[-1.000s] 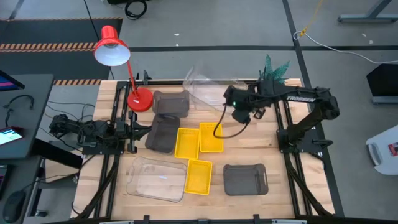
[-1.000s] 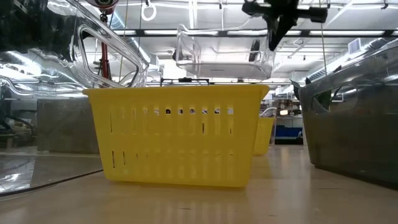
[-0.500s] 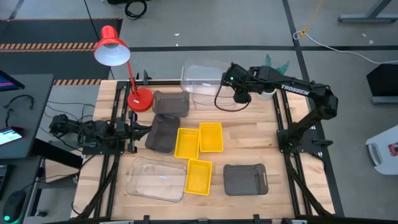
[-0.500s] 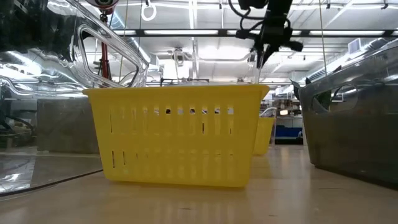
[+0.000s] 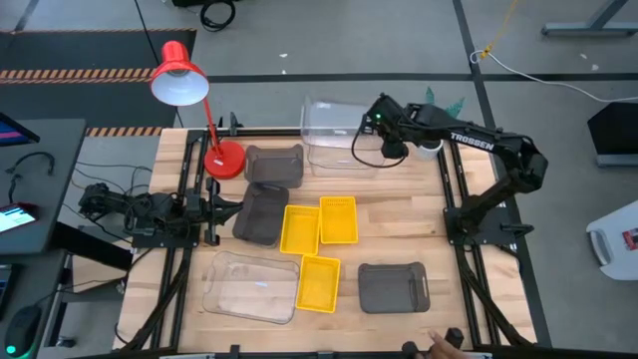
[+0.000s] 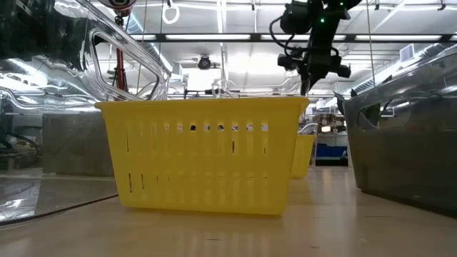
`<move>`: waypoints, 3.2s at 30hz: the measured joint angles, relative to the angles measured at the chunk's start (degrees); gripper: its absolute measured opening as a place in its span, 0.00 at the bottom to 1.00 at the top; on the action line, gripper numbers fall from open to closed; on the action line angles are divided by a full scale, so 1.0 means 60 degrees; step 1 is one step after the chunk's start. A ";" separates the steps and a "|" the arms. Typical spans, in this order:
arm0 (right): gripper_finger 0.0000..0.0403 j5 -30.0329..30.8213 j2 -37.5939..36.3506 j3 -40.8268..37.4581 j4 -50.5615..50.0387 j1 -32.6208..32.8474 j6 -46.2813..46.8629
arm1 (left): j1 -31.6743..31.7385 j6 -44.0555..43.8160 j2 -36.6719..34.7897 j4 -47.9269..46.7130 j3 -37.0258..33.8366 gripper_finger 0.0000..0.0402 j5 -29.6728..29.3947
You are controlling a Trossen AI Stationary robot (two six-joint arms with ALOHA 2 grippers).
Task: Stack baskets by color
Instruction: Stack the right transparent bin on the top of the top transparent bin
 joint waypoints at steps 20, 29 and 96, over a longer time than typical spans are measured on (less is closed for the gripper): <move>0.01 -0.1109 -0.0728 -0.1594 0.1065 -0.0743 -0.1215 | 0.0001 0.0004 -0.0004 0.0003 0.0000 0.08 0.0002; 0.02 -0.1095 -0.0732 -0.1904 0.0931 -0.0779 -0.1185 | -0.0002 0.0000 -0.0003 0.0003 0.0000 0.08 0.0001; 0.00 -0.1391 -0.0812 -0.1759 -0.1209 -0.0068 0.1811 | 0.0002 0.0002 -0.0004 0.0004 0.0000 0.07 0.0000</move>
